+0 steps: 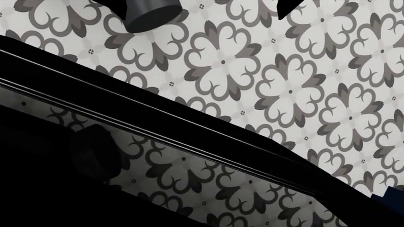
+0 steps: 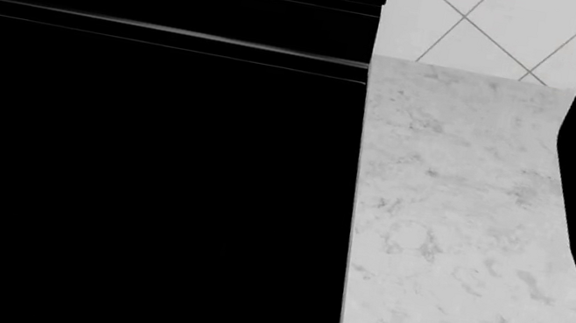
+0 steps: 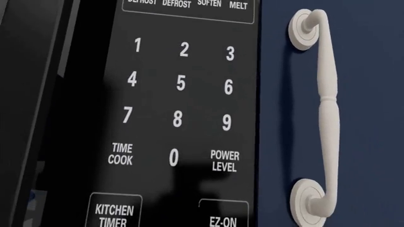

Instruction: Press the stop button on the microwave

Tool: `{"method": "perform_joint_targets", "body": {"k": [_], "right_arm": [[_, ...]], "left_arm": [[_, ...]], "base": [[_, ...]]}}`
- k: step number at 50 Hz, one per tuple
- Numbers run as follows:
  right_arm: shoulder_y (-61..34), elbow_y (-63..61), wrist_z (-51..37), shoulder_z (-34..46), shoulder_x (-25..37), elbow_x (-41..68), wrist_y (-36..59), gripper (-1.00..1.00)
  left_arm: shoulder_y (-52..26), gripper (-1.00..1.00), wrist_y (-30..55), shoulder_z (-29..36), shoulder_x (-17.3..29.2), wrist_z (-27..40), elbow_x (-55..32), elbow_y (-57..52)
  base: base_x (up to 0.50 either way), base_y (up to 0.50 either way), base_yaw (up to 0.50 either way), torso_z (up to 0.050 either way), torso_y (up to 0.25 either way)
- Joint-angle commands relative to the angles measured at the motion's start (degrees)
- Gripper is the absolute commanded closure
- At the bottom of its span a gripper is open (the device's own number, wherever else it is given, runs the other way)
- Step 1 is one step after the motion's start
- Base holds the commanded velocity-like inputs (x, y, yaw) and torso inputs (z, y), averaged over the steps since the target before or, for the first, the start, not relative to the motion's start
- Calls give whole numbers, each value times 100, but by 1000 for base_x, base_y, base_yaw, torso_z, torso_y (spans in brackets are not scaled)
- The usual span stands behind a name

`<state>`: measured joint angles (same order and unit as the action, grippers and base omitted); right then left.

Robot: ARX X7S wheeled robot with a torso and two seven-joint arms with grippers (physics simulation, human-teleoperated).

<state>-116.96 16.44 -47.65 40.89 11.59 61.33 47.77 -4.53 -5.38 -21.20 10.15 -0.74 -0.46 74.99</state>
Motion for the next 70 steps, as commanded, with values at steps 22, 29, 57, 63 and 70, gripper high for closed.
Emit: {"method": "perform_joint_targets", "body": {"k": [22, 29, 57, 63, 70], "right_arm": [[554, -930, -633, -144, 385, 541, 432, 100], [548, -1049, -779, -166, 446, 645, 567, 100], [814, -1166, -898, -167, 584, 793, 633, 100], [890, -1149, -869, -140, 597, 766, 590, 100], [871, -1048, -748, -117, 612, 694, 518, 100]], "left_arm": [[0, -100, 0, 0, 0, 0, 0, 0], [0, -100, 0, 0, 0, 0, 0, 0], [0, -100, 0, 0, 0, 0, 0, 0], [0, -100, 0, 0, 0, 0, 0, 0], [0, -100, 0, 0, 0, 0, 0, 0]], "base": [[0, 0, 0, 0, 0], [0, 0, 0, 0, 0], [0, 0, 0, 0, 0], [0, 0, 0, 0, 0], [0, 0, 0, 0, 0]]}}
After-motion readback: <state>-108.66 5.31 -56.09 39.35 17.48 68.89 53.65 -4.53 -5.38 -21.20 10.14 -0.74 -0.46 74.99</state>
